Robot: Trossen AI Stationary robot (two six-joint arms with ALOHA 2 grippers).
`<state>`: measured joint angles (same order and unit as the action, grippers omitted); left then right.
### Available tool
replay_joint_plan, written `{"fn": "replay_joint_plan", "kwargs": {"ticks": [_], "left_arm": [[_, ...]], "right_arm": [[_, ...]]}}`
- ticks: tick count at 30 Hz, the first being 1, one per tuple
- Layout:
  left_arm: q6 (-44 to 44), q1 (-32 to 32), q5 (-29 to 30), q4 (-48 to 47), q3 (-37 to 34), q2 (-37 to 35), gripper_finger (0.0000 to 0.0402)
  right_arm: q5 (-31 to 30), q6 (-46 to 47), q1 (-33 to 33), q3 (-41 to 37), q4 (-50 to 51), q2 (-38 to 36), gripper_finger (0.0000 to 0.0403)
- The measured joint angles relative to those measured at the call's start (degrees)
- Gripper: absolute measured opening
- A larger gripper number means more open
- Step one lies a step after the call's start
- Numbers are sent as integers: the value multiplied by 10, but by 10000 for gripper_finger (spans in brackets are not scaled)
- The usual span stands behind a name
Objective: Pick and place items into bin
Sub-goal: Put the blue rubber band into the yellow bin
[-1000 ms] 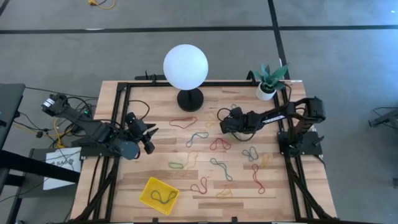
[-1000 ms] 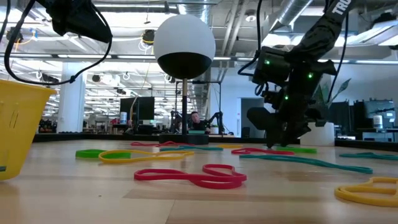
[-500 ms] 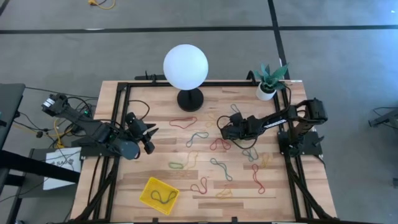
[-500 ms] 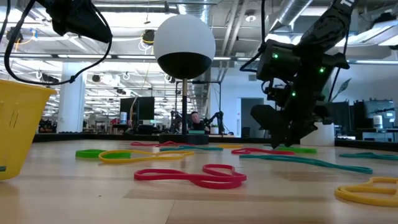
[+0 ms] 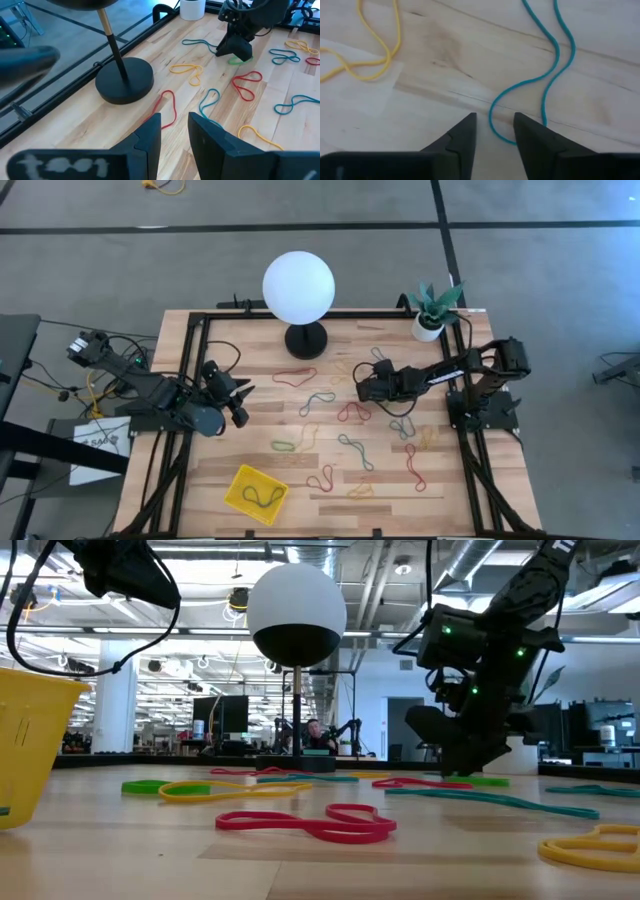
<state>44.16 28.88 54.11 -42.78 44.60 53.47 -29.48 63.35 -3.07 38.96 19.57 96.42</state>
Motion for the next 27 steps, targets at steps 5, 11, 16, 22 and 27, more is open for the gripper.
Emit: {"fn": "replay_joint_plan", "kwargs": {"ticks": [5,11,16,22,27], "left_arm": [[0,0,0,0,0,0,88],[0,0,6,0,0,0,88],[0,0,13,0,0,0,88],[0,0,13,0,0,0,88],[-3,0,19,1,0,0,88]], "right_arm": [[-11,-46,10,-4,-21,2,83],[-33,-77,21,-4,-38,4,8],[-66,-157,47,-8,-94,1,2],[-85,-316,116,-5,-271,-66,1],[7,-431,182,-3,-479,-105,0]]}}
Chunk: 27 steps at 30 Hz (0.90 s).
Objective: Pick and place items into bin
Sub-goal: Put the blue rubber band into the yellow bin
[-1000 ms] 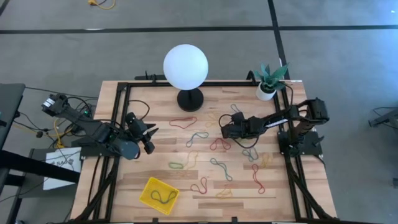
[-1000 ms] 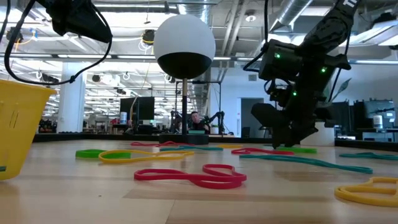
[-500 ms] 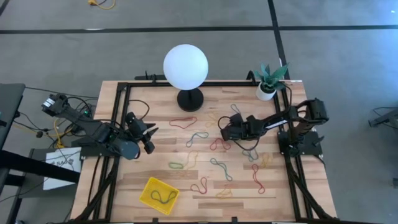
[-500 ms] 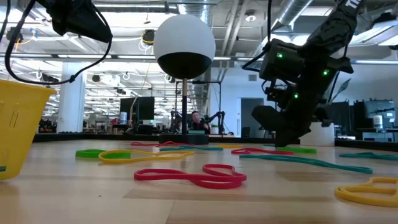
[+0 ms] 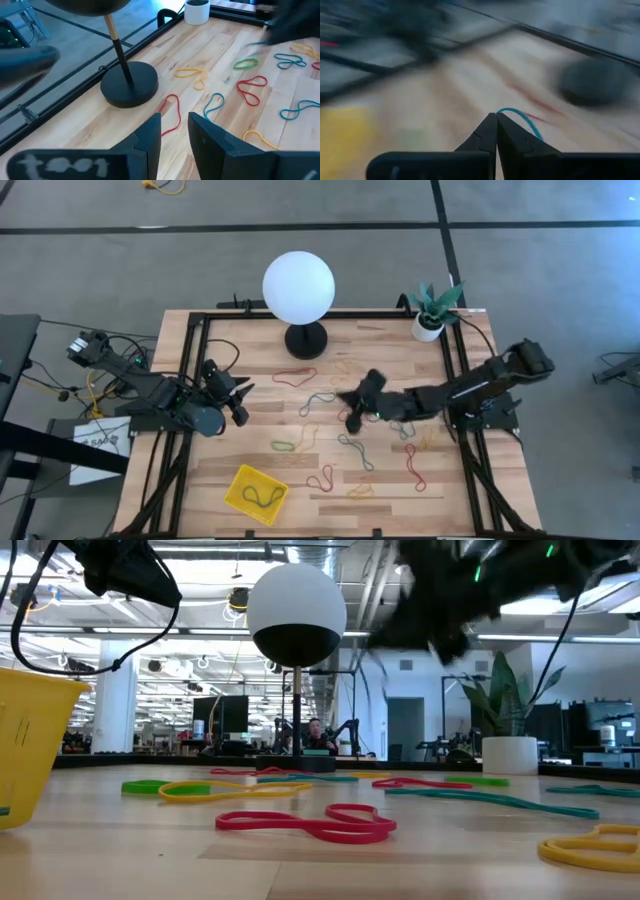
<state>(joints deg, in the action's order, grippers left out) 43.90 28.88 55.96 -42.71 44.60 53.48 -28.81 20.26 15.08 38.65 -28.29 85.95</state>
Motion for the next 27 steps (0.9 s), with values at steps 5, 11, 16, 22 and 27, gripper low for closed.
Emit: {"fn": "replay_joint_plan", "kwargs": {"ticks": [5,11,16,22,27], "left_arm": [[-7,0,21,1,0,0,88],[-6,0,38,1,0,0,88],[-12,0,39,1,0,0,88],[-28,0,39,1,0,0,88],[-28,0,26,1,0,0,88]], "right_arm": [[94,-67,52,27,-167,51,0],[140,-94,83,185,-161,186,0],[161,-103,105,358,-33,287,0],[165,-103,119,552,92,401,0],[169,-103,132,679,162,474,0]]}}
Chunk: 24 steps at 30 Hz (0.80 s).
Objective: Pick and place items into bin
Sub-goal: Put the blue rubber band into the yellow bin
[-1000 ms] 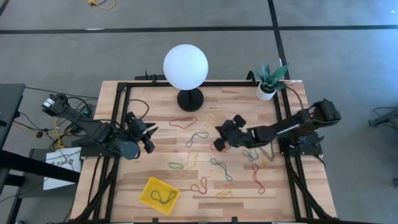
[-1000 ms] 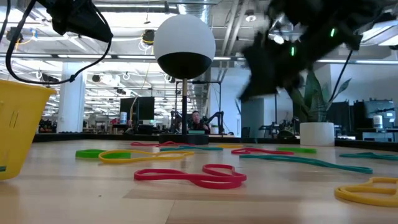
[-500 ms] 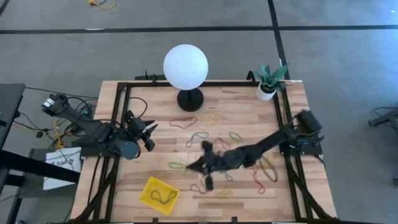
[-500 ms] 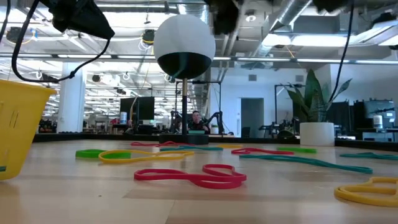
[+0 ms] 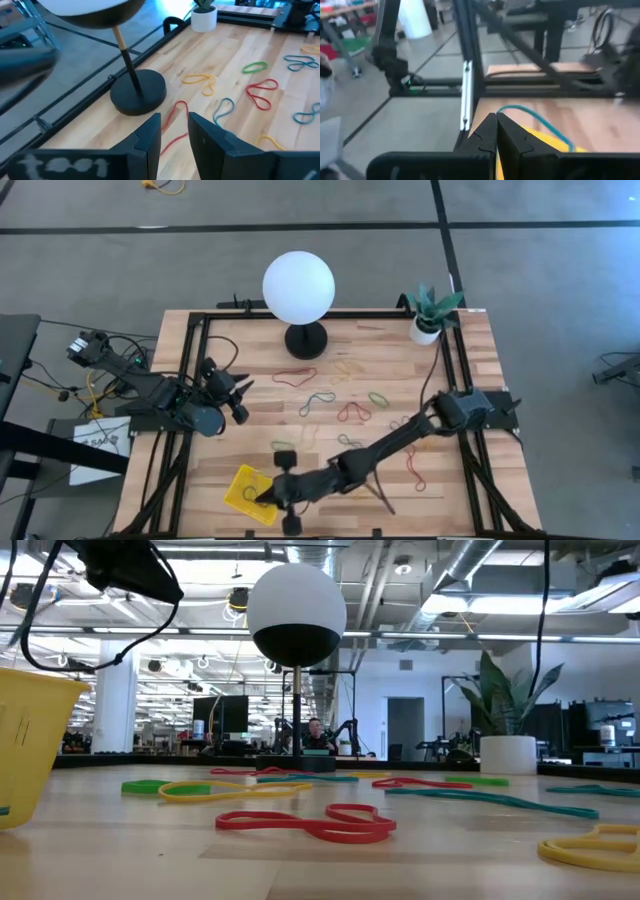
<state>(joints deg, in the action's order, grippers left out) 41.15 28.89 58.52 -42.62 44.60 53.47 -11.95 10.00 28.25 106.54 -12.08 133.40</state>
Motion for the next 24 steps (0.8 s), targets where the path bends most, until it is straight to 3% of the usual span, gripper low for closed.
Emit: {"fn": "replay_joint_plan", "kwargs": {"ticks": [9,13,19,24], "left_arm": [[2,0,-24,0,0,0,88],[2,0,-24,0,0,0,88],[2,0,-28,0,0,0,88],[4,0,-43,0,0,0,88]], "right_arm": [[-20,0,3,106,88,97,9],[-30,1,-3,124,143,113,50],[-32,0,-7,131,148,113,122],[-31,-6,-6,130,220,70,160]]}}
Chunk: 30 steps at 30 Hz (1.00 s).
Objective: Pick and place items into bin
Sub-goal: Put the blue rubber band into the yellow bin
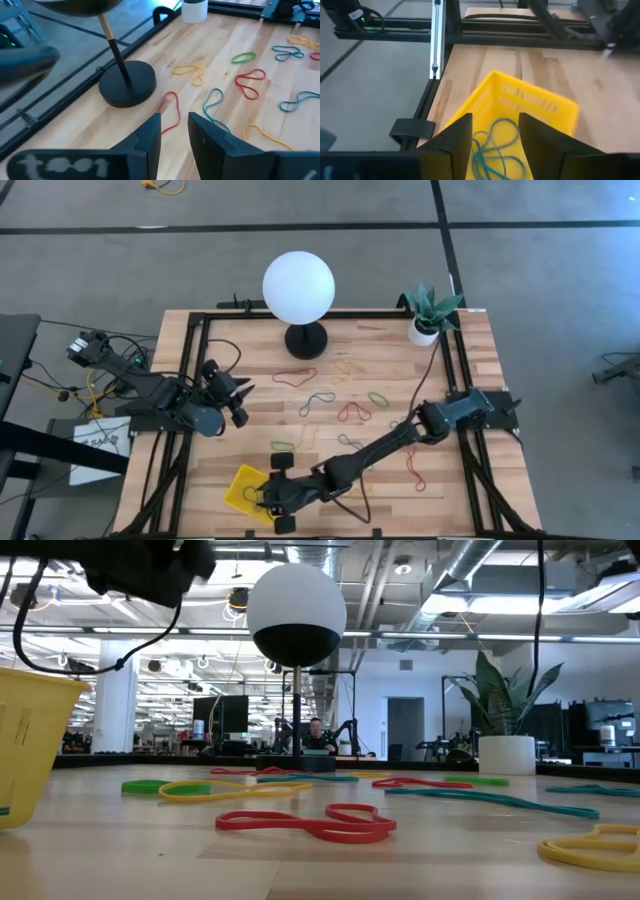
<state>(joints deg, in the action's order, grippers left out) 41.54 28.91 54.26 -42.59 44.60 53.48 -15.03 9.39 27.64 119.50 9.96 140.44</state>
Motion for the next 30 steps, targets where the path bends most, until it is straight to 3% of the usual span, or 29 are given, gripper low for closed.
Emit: {"fn": "replay_joint_plan", "kwargs": {"ticks": [7,11,15,20,26,30], "left_arm": [[2,-2,-67,28,0,4,88],[-24,-22,-107,125,0,33,88],[-56,-62,-188,213,1,111,88],[-67,-123,-242,308,1,261,88],[-46,-189,-365,421,0,399,88],[-32,-214,-388,479,0,439,88]], "right_arm": [[-17,8,-10,1,244,-98,169],[-95,43,-27,1,425,-165,161],[-190,110,-41,0,589,-216,152],[-209,156,-56,0,728,-273,141],[-207,134,-62,-111,735,-388,129],[-195,137,-65,-278,616,-516,121]]}}
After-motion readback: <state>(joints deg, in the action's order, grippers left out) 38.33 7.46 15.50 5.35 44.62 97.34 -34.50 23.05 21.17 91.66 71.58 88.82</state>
